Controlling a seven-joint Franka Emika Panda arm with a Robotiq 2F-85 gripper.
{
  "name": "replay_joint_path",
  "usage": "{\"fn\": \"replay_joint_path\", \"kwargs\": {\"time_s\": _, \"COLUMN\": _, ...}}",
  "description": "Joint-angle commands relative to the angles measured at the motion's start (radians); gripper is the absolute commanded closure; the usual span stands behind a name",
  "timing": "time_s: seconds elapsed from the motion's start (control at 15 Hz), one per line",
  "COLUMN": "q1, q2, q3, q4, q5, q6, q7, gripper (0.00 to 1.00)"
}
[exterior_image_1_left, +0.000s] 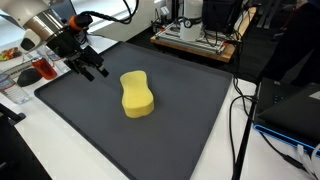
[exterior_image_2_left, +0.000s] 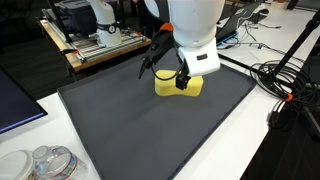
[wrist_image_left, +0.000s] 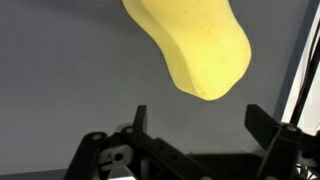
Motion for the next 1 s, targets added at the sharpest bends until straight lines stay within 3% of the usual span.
{"fn": "replay_joint_path", "kwargs": {"time_s": 0.0, "q1": -0.035, "q2": -0.133, "q3": -0.003, "q4": -0.239, "q5": 0.053, "q6": 0.116, "q7": 0.077, "gripper": 0.0}}
{"fn": "replay_joint_path", "kwargs": {"time_s": 0.07, "q1": -0.015, "q2": -0.158, "q3": -0.044, "q4": -0.277, "q5": 0.098, "q6": 0.137, "q7": 0.081, "gripper": 0.0}}
{"fn": "replay_joint_path", "kwargs": {"time_s": 0.47, "q1": -0.015, "q2": -0.307, "q3": -0.106, "q4": -0.545, "q5": 0.227, "q6": 0.327, "q7": 0.159, "gripper": 0.0}}
{"fn": "replay_joint_path", "kwargs": {"time_s": 0.93, "q1": -0.014, "q2": -0.507, "q3": -0.177, "q4": -0.876, "q5": 0.333, "q6": 0.426, "q7": 0.141, "gripper": 0.0}}
